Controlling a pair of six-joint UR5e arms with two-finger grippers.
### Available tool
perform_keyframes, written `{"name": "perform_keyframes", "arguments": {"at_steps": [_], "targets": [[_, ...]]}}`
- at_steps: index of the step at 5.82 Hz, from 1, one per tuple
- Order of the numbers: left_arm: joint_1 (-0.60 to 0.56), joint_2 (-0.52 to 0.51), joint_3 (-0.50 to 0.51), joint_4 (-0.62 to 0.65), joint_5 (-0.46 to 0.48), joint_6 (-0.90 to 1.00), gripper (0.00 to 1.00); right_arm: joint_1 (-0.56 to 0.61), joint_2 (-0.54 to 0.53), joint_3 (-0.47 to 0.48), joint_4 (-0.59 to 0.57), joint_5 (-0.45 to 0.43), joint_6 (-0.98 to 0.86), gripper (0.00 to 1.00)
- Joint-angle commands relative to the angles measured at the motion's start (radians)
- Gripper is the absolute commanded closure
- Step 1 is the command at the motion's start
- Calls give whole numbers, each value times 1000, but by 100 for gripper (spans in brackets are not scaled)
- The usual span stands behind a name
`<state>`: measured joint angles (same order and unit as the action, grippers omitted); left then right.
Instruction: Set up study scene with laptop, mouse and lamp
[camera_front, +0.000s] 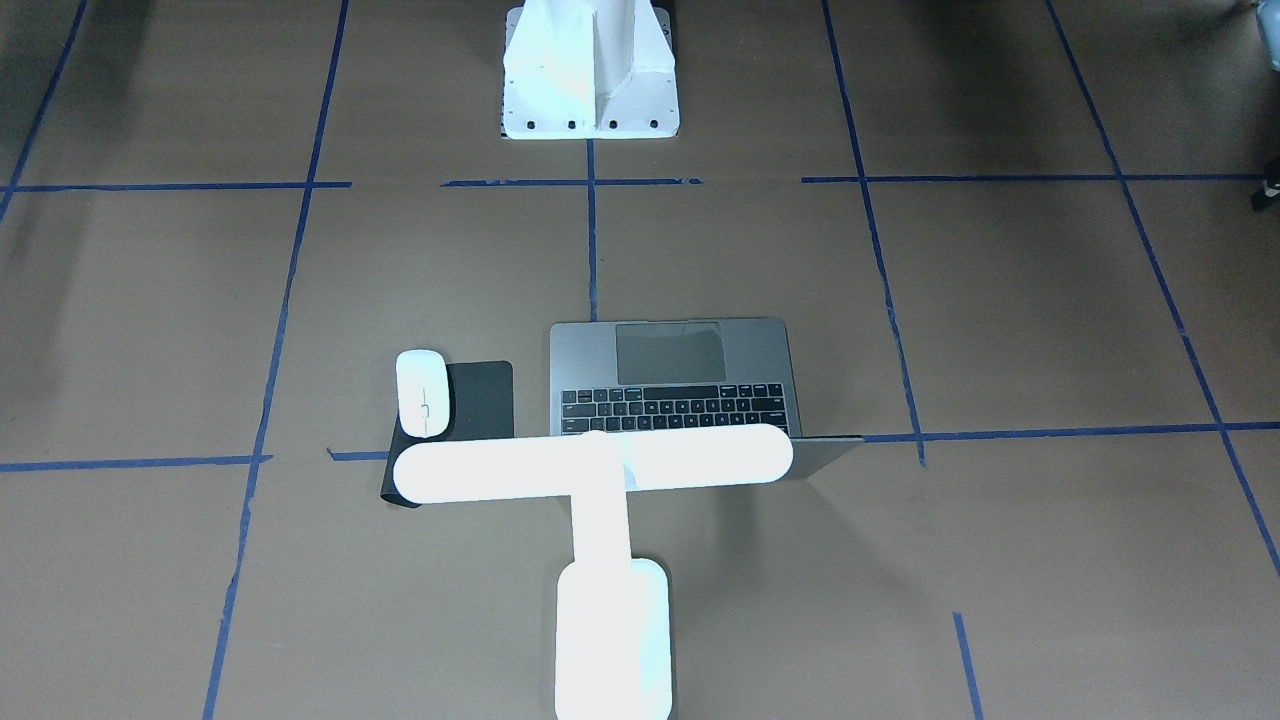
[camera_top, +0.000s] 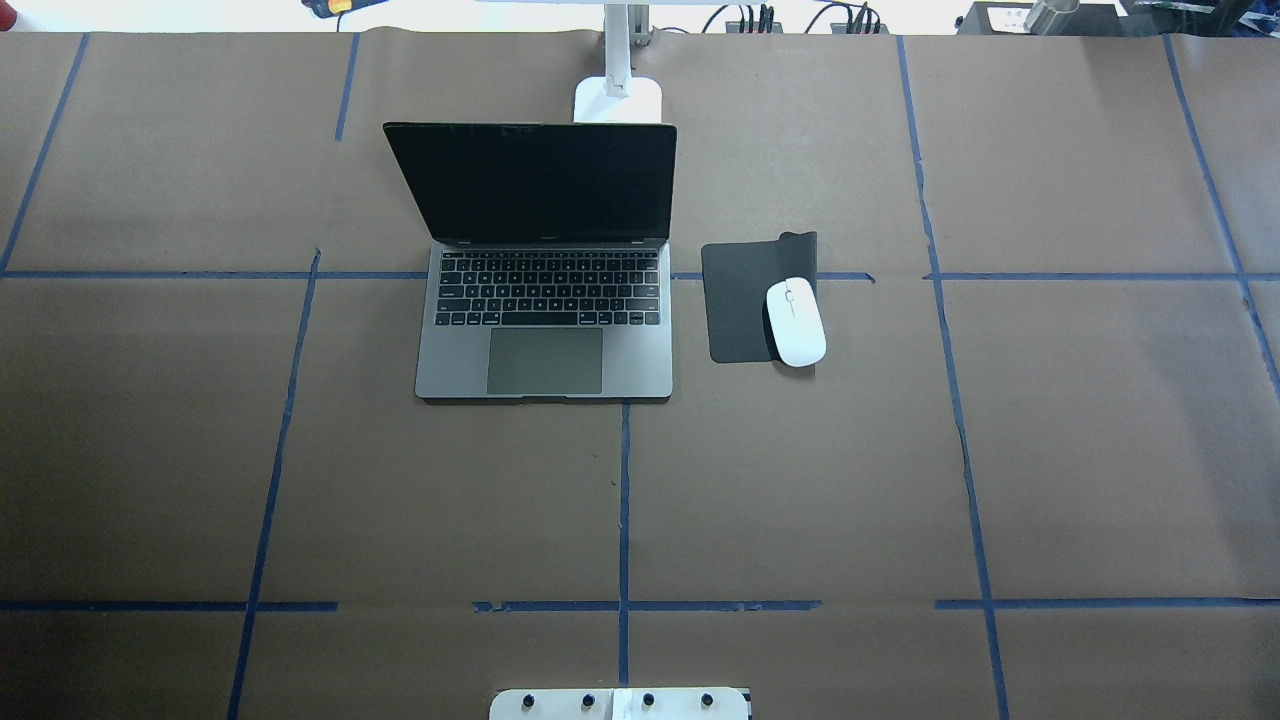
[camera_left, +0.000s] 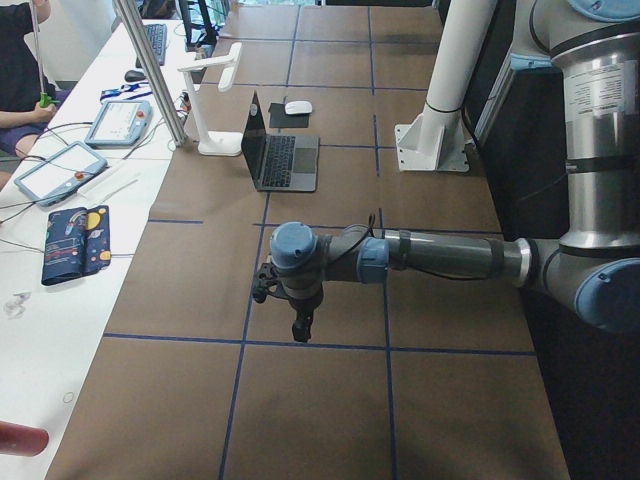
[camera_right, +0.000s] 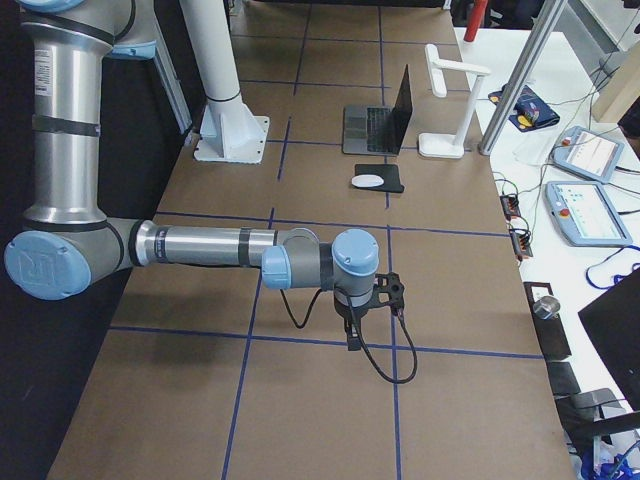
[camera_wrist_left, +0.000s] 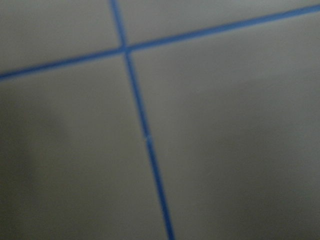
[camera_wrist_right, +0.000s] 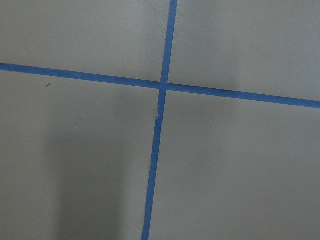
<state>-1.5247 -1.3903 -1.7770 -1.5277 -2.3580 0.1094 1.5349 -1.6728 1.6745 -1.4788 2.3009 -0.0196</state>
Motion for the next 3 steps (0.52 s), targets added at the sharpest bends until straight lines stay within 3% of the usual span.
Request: {"name": "perform_keyframes", "arguments": {"at_steps": [1, 3], "targets": [[-66, 13, 1, -8, 34, 3, 0, -1, -1, 1, 0, 2, 1, 0], [-64, 13, 8, 1, 40, 3, 0, -1, -1, 1, 0, 11, 1, 0]]}}
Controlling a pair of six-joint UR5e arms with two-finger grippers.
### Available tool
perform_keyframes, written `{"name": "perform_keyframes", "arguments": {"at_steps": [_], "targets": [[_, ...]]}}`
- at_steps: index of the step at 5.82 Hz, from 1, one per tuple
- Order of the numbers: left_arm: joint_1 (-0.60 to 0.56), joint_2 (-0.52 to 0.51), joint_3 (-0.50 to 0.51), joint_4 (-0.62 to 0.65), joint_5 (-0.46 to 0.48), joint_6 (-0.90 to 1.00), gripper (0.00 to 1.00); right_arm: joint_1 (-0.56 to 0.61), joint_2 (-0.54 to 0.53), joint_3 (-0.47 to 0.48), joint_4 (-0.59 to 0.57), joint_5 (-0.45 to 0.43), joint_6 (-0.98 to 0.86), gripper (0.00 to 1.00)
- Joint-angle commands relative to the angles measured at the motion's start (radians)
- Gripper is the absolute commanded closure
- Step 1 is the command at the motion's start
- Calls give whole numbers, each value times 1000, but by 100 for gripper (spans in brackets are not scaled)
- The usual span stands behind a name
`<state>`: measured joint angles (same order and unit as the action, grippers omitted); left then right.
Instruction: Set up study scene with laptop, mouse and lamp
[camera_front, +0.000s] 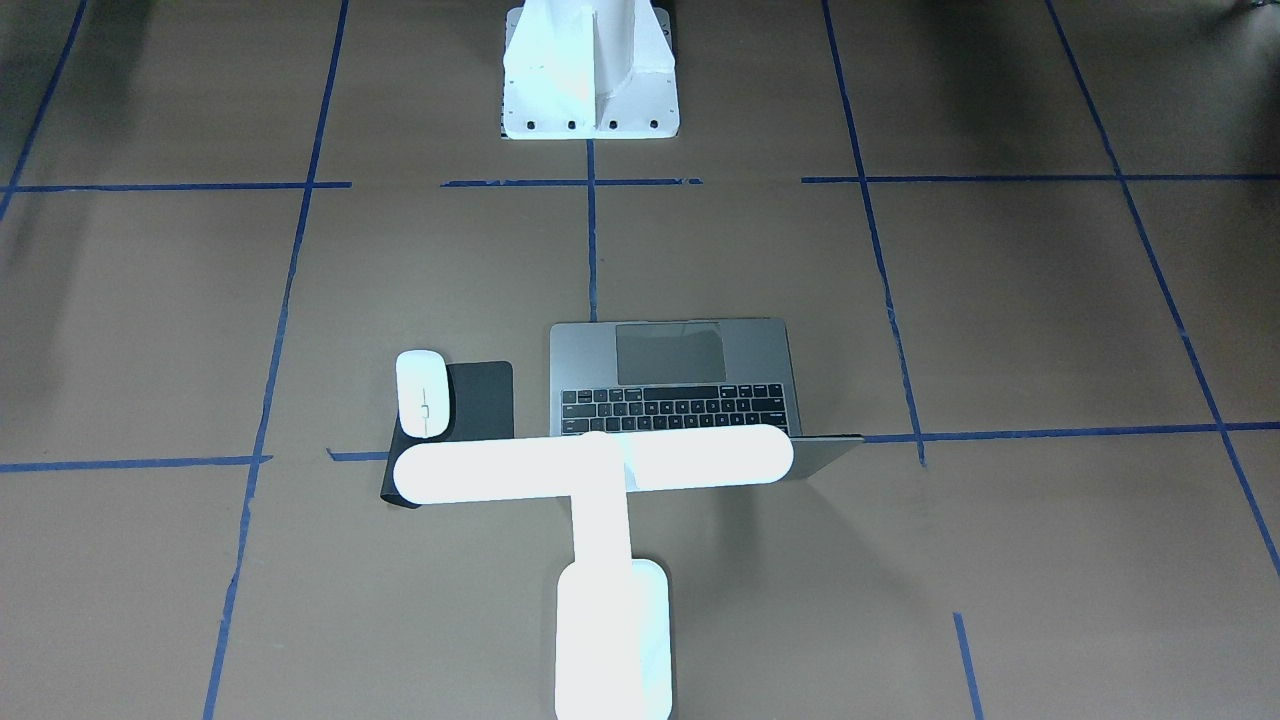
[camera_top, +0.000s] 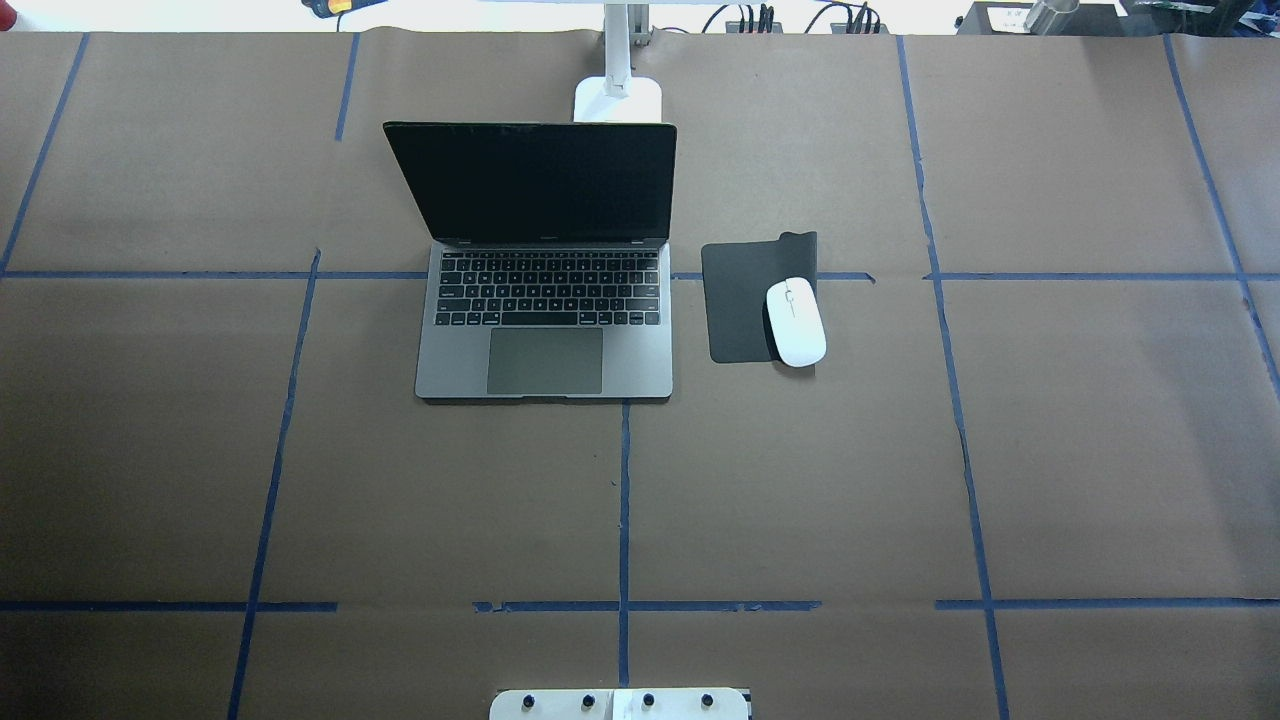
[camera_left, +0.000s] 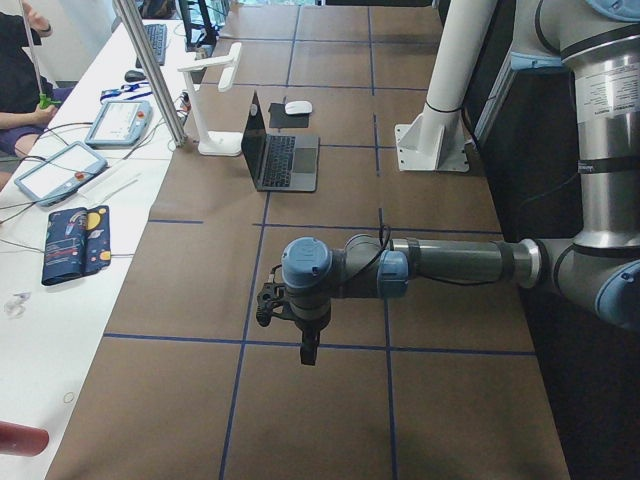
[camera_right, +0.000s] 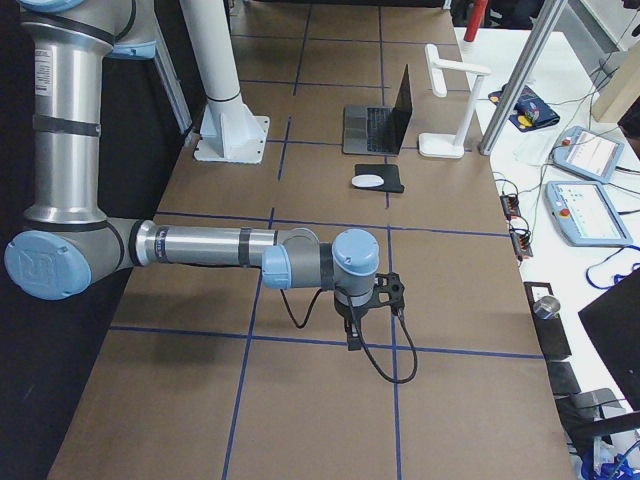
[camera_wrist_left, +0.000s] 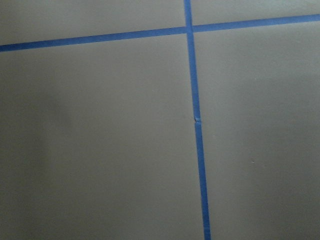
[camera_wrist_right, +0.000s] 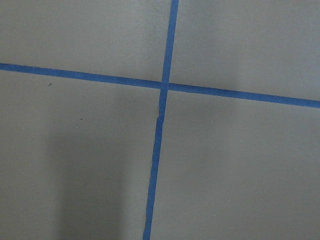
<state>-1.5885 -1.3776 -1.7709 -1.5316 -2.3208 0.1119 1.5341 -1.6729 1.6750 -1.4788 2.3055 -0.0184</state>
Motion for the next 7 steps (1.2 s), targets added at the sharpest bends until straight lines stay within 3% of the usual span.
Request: {"name": "perform_keyframes", "arguments": {"at_steps": [1, 7], "targets": [[-1, 0, 1, 5, 1, 0, 0, 0, -1, 0, 0, 9, 0, 0], [-1, 0, -8, 8, -8, 2, 0, 0, -7, -1, 0, 11, -3, 0]]}}
